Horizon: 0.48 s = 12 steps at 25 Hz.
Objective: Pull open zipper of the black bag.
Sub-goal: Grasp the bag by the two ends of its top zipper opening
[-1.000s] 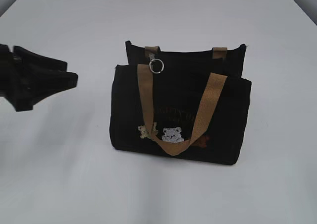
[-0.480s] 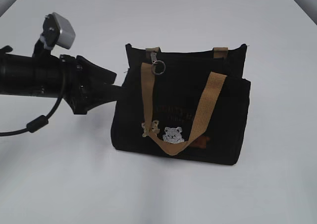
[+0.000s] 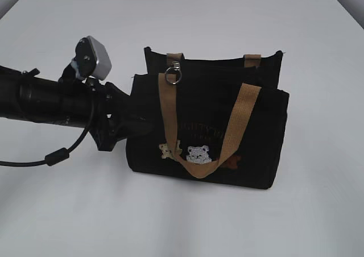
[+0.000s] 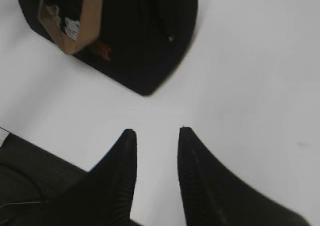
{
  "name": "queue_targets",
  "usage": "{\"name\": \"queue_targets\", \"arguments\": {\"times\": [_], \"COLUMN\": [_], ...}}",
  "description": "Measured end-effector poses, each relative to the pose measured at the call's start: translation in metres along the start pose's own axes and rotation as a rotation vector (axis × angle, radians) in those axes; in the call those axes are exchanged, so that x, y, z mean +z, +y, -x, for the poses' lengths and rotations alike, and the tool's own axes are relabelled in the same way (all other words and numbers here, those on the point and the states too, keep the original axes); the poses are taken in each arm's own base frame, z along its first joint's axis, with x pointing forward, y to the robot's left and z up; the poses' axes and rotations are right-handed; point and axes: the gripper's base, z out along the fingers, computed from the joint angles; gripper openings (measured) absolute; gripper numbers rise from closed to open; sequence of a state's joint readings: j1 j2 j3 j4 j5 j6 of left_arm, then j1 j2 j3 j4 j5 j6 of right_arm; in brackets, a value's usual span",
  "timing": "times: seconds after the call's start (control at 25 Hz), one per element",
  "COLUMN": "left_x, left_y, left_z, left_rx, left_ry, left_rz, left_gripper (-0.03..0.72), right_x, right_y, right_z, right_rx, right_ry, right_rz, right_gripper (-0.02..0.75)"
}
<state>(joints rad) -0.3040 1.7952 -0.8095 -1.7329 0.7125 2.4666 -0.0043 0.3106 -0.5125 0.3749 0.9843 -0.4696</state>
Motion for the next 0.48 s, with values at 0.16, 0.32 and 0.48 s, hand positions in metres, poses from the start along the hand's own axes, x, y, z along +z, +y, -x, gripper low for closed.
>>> {"name": "queue_targets", "arguments": {"times": [0.16, 0.32, 0.48], "left_x": [0.002, 0.005, 0.005], "left_y": [0.004, 0.003, 0.002], "left_z": [0.008, 0.012, 0.012], "left_rx": [0.048, 0.064, 0.065], "left_ry": [-0.012, -0.018, -0.019], "left_rz": [0.012, 0.003, 0.0], "left_gripper": [0.196, 0.051, 0.051], "right_x": [0.029, 0.073, 0.128], "right_y": [-0.007, -0.012, 0.0], "right_z": [0.033, 0.066, 0.102], "right_rx": [-0.067, -0.166, -0.385], "right_ry": [-0.104, -0.155, -0.131], "right_rz": [0.093, 0.214, 0.356], "right_gripper": [0.237, 0.243, 0.243]}}
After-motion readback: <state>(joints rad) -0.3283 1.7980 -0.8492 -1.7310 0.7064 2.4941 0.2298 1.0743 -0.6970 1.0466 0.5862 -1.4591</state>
